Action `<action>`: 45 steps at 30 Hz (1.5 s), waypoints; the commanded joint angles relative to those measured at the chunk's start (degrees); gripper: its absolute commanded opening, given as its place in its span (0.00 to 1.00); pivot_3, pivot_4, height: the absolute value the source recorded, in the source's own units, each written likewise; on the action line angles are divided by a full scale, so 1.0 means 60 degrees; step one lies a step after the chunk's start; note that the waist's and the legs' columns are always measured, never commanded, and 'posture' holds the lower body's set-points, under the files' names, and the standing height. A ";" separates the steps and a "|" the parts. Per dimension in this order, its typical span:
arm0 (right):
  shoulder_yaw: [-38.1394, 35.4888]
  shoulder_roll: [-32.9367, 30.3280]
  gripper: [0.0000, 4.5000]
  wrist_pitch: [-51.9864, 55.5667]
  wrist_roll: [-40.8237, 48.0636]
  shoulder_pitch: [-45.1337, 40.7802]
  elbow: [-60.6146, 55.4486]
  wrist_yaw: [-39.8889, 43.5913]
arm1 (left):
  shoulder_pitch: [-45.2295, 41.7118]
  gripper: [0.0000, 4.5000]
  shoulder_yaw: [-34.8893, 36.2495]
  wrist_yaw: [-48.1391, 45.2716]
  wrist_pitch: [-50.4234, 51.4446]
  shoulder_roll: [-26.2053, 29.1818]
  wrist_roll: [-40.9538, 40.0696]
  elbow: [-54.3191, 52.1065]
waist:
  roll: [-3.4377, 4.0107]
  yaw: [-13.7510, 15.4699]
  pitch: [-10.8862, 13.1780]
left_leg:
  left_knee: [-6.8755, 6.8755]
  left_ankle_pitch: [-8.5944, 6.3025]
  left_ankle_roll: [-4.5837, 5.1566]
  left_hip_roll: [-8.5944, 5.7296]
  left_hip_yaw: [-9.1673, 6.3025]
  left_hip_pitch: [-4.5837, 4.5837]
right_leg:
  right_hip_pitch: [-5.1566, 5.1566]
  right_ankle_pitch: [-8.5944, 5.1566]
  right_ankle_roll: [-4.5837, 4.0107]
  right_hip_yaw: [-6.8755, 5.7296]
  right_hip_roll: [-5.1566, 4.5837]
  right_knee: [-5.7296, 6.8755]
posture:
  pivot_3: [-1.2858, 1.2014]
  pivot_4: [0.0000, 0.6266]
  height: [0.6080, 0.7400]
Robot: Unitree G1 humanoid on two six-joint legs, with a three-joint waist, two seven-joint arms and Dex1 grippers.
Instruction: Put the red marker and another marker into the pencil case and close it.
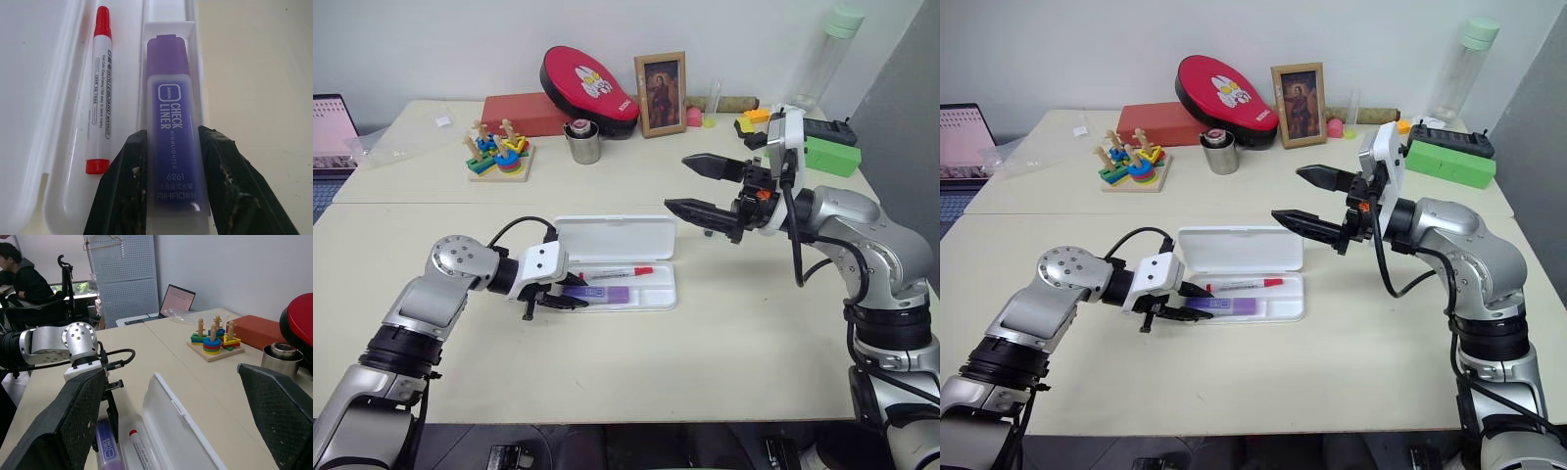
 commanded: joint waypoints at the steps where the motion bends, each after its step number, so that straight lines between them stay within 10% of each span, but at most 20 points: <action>1: -0.0204 -0.0010 1.00 -0.0022 0.0146 0.0107 -0.0445 -0.0126 | -0.0160 0.48 0.0090 -0.0044 0.0052 -0.0093 0.0012 -0.0068 | 0.0000 0.0000 0.0000 | 0.0000 0.0000 0.0000 0.0000 -0.0001 0.0000 | 0.0000 0.0000 0.0000 -0.0001 0.0000 0.0001 | 0.52 0.24 1.00; 14: 0.0343 -0.0059 1.00 0.0442 -0.1826 0.0315 0.1059 -0.2261 | -0.0388 0.98 0.1070 0.0759 0.0918 -0.0803 -0.1062 -0.0838 | -0.0001 0.0000 -0.0001 | 0.0009 0.0000 -0.0001 -0.0001 -0.0002 0.0001 | 0.0001 0.0000 0.0000 -0.0001 0.0000 0.0011 | 0.52 0.24 1.00; 22: 0.1220 0.0965 1.00 0.0492 -0.4515 0.0232 0.4110 -0.5090 | -0.0707 0.99 0.1567 0.1756 0.1617 -0.1489 -0.1673 -0.1688 | -0.0005 -0.0029 -0.0002 | 0.0014 0.0001 -0.0001 -0.0004 0.0001 0.0005 | -0.0002 0.0000 0.0000 0.0007 0.0000 0.0024 | 0.52 0.24 1.00; 35: 0.0131 0.3069 1.00 0.0397 -0.4866 0.0046 0.4844 -0.6932 | -0.0939 0.99 0.1855 0.5043 0.3873 -0.3852 -0.2887 -0.4036 | -0.0006 -0.0136 -0.0004 | 0.0042 0.0002 -0.0001 -0.0005 -0.0011 0.0015 | 0.0019 0.0004 0.0005 0.0003 0.0003 0.0045 | 0.52 0.24 1.00; 45: 0.0014 0.3769 0.45 -0.0024 -0.5231 -0.0249 0.5403 -0.7429 | -0.1356 1.00 0.2018 0.5255 0.3400 -0.3549 -0.2432 -0.3317 | -0.0006 -0.0280 -0.0004 | 0.0040 0.0002 -0.0002 -0.0007 -0.0012 0.0015 | 0.0019 0.0005 0.0005 0.0003 0.0003 0.0044 | 0.52 0.24 1.00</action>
